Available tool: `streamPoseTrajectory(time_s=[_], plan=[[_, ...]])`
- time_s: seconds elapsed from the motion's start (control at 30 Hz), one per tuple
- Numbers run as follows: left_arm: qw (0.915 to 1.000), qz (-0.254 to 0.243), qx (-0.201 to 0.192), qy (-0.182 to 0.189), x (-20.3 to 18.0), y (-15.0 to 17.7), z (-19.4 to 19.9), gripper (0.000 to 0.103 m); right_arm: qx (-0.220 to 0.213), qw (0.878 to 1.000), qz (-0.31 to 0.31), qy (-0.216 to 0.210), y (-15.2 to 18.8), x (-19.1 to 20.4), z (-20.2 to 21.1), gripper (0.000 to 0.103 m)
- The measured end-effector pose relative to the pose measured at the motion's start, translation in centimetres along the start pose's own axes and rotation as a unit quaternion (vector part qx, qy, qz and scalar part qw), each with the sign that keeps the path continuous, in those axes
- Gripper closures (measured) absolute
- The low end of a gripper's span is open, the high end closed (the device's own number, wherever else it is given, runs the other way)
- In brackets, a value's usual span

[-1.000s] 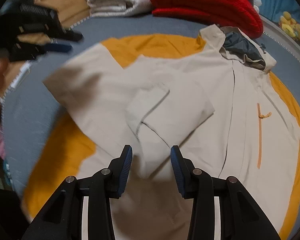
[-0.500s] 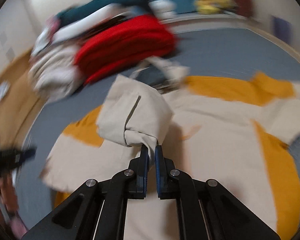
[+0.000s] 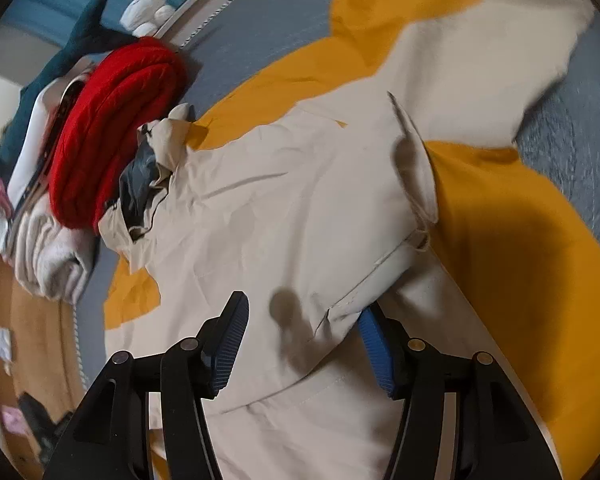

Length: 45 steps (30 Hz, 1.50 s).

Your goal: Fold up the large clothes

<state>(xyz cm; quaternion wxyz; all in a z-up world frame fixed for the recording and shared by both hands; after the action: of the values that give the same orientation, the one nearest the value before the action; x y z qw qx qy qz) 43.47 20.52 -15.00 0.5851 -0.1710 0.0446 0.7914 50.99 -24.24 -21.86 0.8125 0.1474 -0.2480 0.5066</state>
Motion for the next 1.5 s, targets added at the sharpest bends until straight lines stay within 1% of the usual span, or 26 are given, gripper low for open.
streamPoseTrajectory(time_s=[0.1,0.13,0.2,0.27,0.3,0.4,0.47,0.53,0.57,0.6,0.67,0.73,0.8,0.87,0.9,0.93,1.0,1.03,1.07,1.13,1.23,1.27,1.3,1.33,1.43,1.5], plan=[[1.0000,-0.002,0.005,-0.004,-0.1,0.1,-0.4,0.076,0.009,1.000,-0.028,0.011,-0.4,-1.7,-0.6,0.046],[0.9999,-0.003,0.007,-0.008,-0.1,0.1,-0.6,0.076,0.007,0.999,-0.034,0.014,-0.4,-2.4,-0.3,0.057],[0.9998,-0.004,0.012,-0.013,-0.1,0.2,-1.0,0.076,0.001,0.999,-0.039,0.029,-0.9,-3.2,0.0,0.084],[0.9997,-0.005,0.019,-0.017,-0.1,0.3,-1.5,0.076,-0.012,0.999,-0.032,0.018,-1.5,-2.9,0.8,0.089],[0.9994,-0.009,0.027,-0.019,-0.1,0.5,-1.8,0.076,-0.028,0.999,-0.014,0.013,-2.0,-2.1,1.7,0.090],[0.9980,-0.017,0.058,-0.019,0.0,1.3,-3.3,0.076,-0.077,0.996,0.045,0.004,-3.6,0.4,4.2,0.091],[0.9963,-0.017,0.080,-0.025,0.4,2.0,-4.5,0.076,-0.088,0.993,0.080,0.018,-4.6,1.4,4.8,0.089],[0.9947,-0.016,0.096,-0.035,1.0,2.6,-5.6,0.076,-0.096,0.989,0.098,0.047,-5.3,1.3,5.1,0.078],[0.9942,-0.015,0.100,-0.038,1.2,2.7,-5.9,0.076,-0.097,0.988,0.095,0.068,-5.5,0.7,5.3,0.074],[0.9939,-0.014,0.102,-0.040,1.3,2.8,-6.0,0.076,-0.095,0.988,0.085,0.091,-5.5,0.0,5.3,0.067],[0.9940,-0.015,0.097,-0.048,1.2,2.7,-5.7,0.076,-0.096,0.985,0.056,0.130,-5.5,-1.6,5.5,0.066],[0.9952,-0.023,0.082,-0.048,0.6,2.4,-5.0,0.076,-0.125,0.975,0.036,0.178,-5.5,-2.8,6.8,0.064],[0.9949,-0.034,0.078,-0.054,0.4,2.4,-5.0,0.076,-0.153,0.968,0.028,0.197,-6.0,-3.2,8.2,0.064],[0.9939,-0.033,0.086,-0.060,0.6,2.7,-5.6,0.076,-0.170,0.969,0.037,0.178,-6.4,-2.7,9.1,0.064],[0.9934,-0.032,0.090,-0.063,0.8,2.8,-5.9,0.076,-0.165,0.972,0.053,0.158,-6.5,-1.9,8.8,0.064],[0.9929,-0.033,0.093,-0.067,1.0,2.8,-6.1,0.076,-0.152,0.976,0.067,0.141,-6.5,-1.3,8.0,0.064],[0.9923,-0.035,0.096,-0.070,1.1,2.9,-6.4,0.076,-0.101,0.987,0.083,0.090,-6.2,-0.8,5.6,0.064],[0.9919,-0.037,0.096,-0.074,1.2,3.0,-6.6,0.076,-0.069,0.991,0.081,0.076,-6.1,-1.1,4.1,0.064],[0.9918,-0.038,0.096,-0.076,1.1,3.0,-6.5,0.076,-0.037,0.993,0.071,0.081,-6.0,-2.0,2.5,0.064],[0.9930,-0.036,0.089,-0.070,0.7,2.9,-5.9,0.076,-0.010,0.994,0.047,0.094,-5.9,-3.9,0.9,0.064],[0.9956,-0.047,0.061,-0.053,0.0,2.2,-4.8,0.076,-0.011,0.993,0.043,0.109,-6.1,-4.4,1.3,0.064],[0.9954,-0.050,0.058,-0.057,0.1,2.1,-5.0,0.075,-0.012,0.992,0.049,0.113,-6.2,-4.2,1.6,0.064],[0.9934,-0.046,0.071,-0.077,1.0,2.4,-6.1,0.075,-0.016,0.991,0.054,0.119,-6.4,-4.1,1.9,0.064],[0.9918,-0.038,0.087,-0.086,1.9,2.9,-7.0,0.076,-0.023,0.990,0.055,0.127,-6.5,-4.1,2.4,0.064],[0.9920,-0.036,0.078,-0.092,1.5,2.8,-6.2,0.076,-0.041,0.989,0.042,0.136,-6.6,-4.7,4.2,0.064],[0.9926,-0.052,0.057,-0.094,0.4,2.5,-4.7,0.076,-0.052,0.989,0.035,0.135,-6.8,-4.9,5.6,0.064]])
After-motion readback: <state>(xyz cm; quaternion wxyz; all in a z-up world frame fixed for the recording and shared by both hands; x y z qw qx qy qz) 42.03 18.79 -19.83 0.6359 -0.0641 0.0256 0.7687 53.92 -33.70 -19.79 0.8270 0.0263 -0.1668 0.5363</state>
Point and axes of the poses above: each gripper's, at about its wrist camera, not at the fingertips, and z roughly against the way its jaws point, x to its left, y to its underside, the point moved 9 cm from there along -z, roughly the way its jaws point, and after that the axes turned 14 degrees about x, right-handed, at the moved point
